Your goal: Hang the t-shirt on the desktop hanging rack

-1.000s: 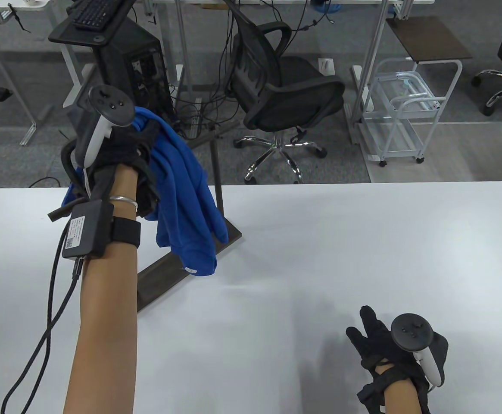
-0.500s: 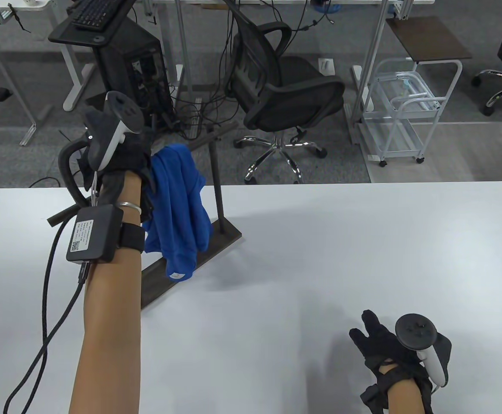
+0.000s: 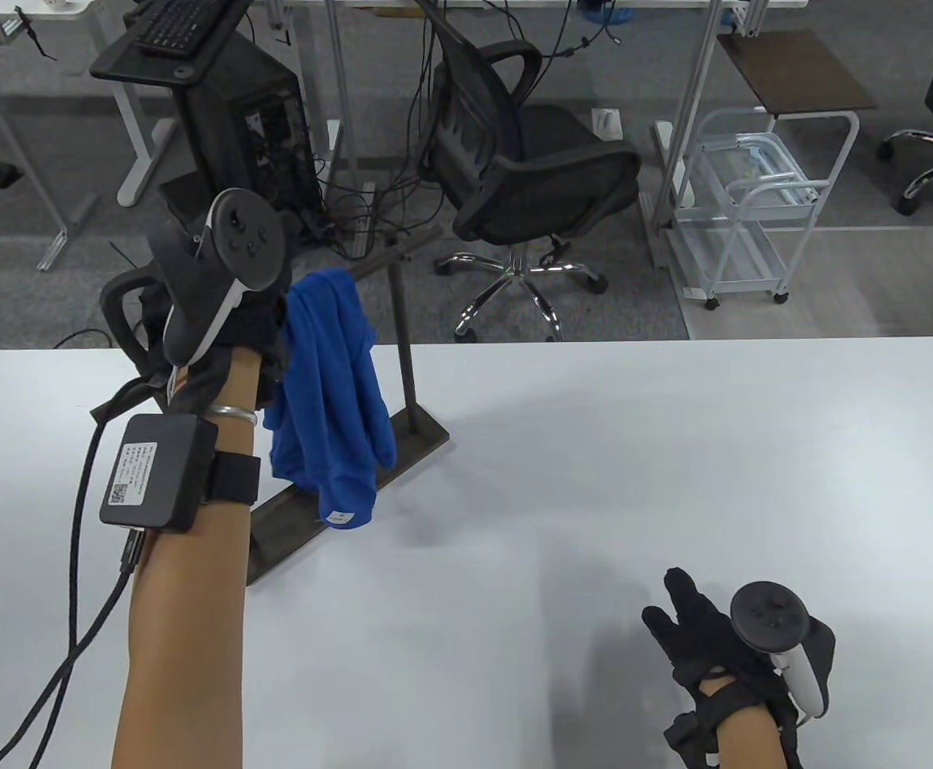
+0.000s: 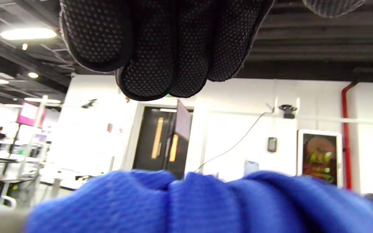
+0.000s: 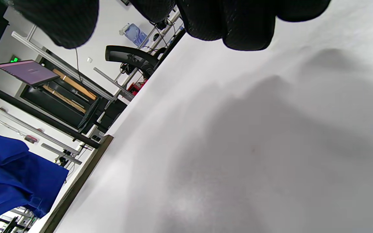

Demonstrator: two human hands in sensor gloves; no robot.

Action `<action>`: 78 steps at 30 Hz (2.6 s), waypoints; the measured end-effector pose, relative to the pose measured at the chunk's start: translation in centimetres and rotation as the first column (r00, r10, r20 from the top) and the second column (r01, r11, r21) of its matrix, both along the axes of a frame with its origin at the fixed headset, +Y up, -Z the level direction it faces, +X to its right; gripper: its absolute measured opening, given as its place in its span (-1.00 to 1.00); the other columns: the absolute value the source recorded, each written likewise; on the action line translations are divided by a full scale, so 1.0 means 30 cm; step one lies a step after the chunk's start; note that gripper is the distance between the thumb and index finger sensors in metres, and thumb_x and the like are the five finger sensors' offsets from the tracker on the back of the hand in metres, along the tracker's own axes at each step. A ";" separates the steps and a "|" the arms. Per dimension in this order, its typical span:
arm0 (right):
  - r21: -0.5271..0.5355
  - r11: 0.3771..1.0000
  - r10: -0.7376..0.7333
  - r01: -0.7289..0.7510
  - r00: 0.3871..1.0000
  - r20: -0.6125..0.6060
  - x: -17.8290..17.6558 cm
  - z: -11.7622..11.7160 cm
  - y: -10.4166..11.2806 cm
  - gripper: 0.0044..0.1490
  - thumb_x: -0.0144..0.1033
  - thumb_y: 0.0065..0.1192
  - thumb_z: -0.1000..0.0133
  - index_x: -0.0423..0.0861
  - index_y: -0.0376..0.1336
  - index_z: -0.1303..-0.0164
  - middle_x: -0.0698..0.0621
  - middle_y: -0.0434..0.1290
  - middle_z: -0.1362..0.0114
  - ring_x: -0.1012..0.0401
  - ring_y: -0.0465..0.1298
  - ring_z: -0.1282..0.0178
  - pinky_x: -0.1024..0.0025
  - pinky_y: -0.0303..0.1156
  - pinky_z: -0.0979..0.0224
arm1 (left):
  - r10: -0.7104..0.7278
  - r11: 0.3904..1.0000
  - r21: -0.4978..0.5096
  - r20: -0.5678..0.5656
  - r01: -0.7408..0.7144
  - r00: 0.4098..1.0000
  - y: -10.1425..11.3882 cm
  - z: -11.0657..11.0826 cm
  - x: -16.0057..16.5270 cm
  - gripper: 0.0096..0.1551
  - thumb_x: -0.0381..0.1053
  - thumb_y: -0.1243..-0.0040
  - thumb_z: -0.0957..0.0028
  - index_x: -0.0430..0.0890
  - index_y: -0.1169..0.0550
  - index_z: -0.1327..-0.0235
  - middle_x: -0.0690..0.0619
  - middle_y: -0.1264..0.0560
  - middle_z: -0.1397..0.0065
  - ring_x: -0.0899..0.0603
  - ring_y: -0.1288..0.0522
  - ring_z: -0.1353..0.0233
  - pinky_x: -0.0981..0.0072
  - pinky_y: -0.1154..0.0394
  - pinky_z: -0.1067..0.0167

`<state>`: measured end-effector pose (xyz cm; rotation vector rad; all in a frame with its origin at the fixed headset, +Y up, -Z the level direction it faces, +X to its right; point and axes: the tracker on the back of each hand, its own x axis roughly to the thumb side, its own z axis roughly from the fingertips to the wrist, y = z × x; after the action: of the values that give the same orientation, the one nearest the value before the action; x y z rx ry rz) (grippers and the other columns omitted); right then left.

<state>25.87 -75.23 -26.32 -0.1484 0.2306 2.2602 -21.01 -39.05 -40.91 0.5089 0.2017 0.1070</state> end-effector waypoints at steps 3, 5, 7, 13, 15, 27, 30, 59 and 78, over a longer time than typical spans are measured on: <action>0.018 1.000 0.000 0.001 1.000 -0.015 -0.012 0.002 0.007 -0.05 0.08 0.20 -0.01 -0.13 -0.04 -0.48 -0.29 0.12 -0.50 -0.27 0.28 -0.34 -0.34 0.12 -0.36 | 0.047 0.998 0.037 0.075 -0.050 0.996 0.005 0.036 0.024 -0.13 0.47 0.13 -0.05 -0.08 -0.59 -0.34 -0.13 -0.63 -0.33 -0.25 -0.69 -0.17 0.02 -0.59 -0.12; 0.029 1.000 0.001 -0.001 1.000 -0.028 -0.022 0.002 0.011 -0.05 0.08 0.21 -0.01 -0.13 -0.04 -0.48 -0.29 0.12 -0.50 -0.27 0.28 -0.34 -0.34 0.12 -0.36 | 0.085 0.995 0.050 0.134 -0.092 0.987 0.003 0.060 0.041 -0.12 0.47 0.13 -0.05 -0.08 -0.57 -0.36 -0.13 -0.61 -0.35 -0.25 -0.68 -0.18 0.02 -0.58 -0.13; 0.036 0.999 0.002 -0.001 0.999 -0.038 -0.029 0.003 0.014 -0.05 0.08 0.21 -0.01 -0.13 -0.04 -0.48 -0.28 0.12 -0.50 -0.27 0.28 -0.34 -0.34 0.12 -0.36 | 0.111 0.991 0.054 0.181 -0.123 0.977 -0.004 0.080 0.058 -0.12 0.46 0.13 -0.05 -0.08 -0.56 -0.38 -0.13 -0.61 -0.36 -0.25 -0.68 -0.19 0.01 -0.58 -0.14; 0.045 0.999 0.003 0.000 0.998 -0.065 -0.042 0.000 0.013 -0.04 0.09 0.21 -0.01 -0.13 -0.04 -0.48 -0.28 0.12 -0.50 -0.27 0.27 -0.34 -0.34 0.12 -0.36 | 0.165 0.982 0.047 0.271 -0.184 0.948 -0.058 0.133 0.106 -0.12 0.45 0.12 -0.05 -0.10 -0.55 -0.38 -0.14 -0.60 -0.36 -0.26 -0.68 -0.19 -0.03 -0.58 -0.13; 0.047 0.999 0.000 0.003 0.997 -0.071 -0.043 -0.001 0.012 -0.04 0.09 0.21 0.00 -0.12 -0.04 -0.48 -0.28 0.12 -0.50 -0.27 0.27 -0.34 -0.34 0.12 -0.36 | 0.207 0.973 0.029 0.319 -0.228 0.925 -0.084 0.148 0.126 -0.12 0.44 0.10 -0.05 -0.12 -0.55 -0.39 -0.17 -0.59 -0.36 -0.29 -0.67 -0.20 -0.06 -0.56 -0.14; 0.125 0.992 -0.009 0.026 0.990 -0.138 -0.085 0.002 0.040 -0.03 0.10 0.22 0.00 -0.12 -0.04 -0.48 -0.27 0.11 -0.51 -0.27 0.27 -0.35 -0.34 0.12 -0.36 | 0.222 0.972 -0.033 0.455 -0.232 0.862 -0.286 0.233 0.239 -0.04 0.47 0.17 -0.01 -0.12 -0.44 -0.49 -0.19 -0.53 -0.43 -0.31 -0.65 -0.23 -0.10 -0.54 -0.15; 0.137 0.990 -0.010 0.031 0.988 -0.152 -0.094 0.000 0.043 -0.03 0.10 0.22 0.00 -0.12 -0.05 -0.48 -0.28 0.11 -0.51 -0.27 0.27 -0.35 -0.34 0.12 -0.36 | 0.259 0.961 -0.041 0.489 -0.275 0.833 -0.335 0.260 0.255 -0.01 0.48 0.20 0.01 -0.13 -0.40 -0.52 -0.21 -0.51 -0.46 -0.33 -0.63 -0.25 -0.14 -0.53 -0.16; 0.315 0.945 0.004 0.088 0.960 -0.280 -0.223 0.015 0.084 -0.03 0.09 0.22 -0.01 -0.06 -0.08 -0.50 -0.24 0.07 -0.53 -0.25 0.25 -0.37 -0.32 0.13 -0.36 | 0.605 0.795 -0.410 0.589 -0.447 0.536 -1.039 0.421 0.347 0.05 0.50 0.25 0.03 -0.08 -0.18 -0.64 -0.23 -0.24 -0.66 -0.44 -0.33 -0.55 -0.45 -0.19 -0.36; 0.269 0.963 0.134 -0.028 0.914 -0.382 -0.330 -0.007 0.012 -0.06 0.07 0.23 0.00 -0.11 -0.02 -0.47 -0.23 0.07 -0.53 -0.24 0.24 -0.38 -0.32 0.13 -0.37 | 0.566 0.786 -0.597 0.588 -0.162 0.578 -1.201 0.435 0.370 0.03 0.45 0.19 0.01 -0.11 -0.15 -0.64 -0.26 -0.20 -0.66 -0.44 -0.31 -0.56 -0.45 -0.20 -0.35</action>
<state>15.98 -74.88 -26.54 0.4537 0.1410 2.3625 -9.92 -75.08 -27.87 -0.1382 -0.4938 0.6751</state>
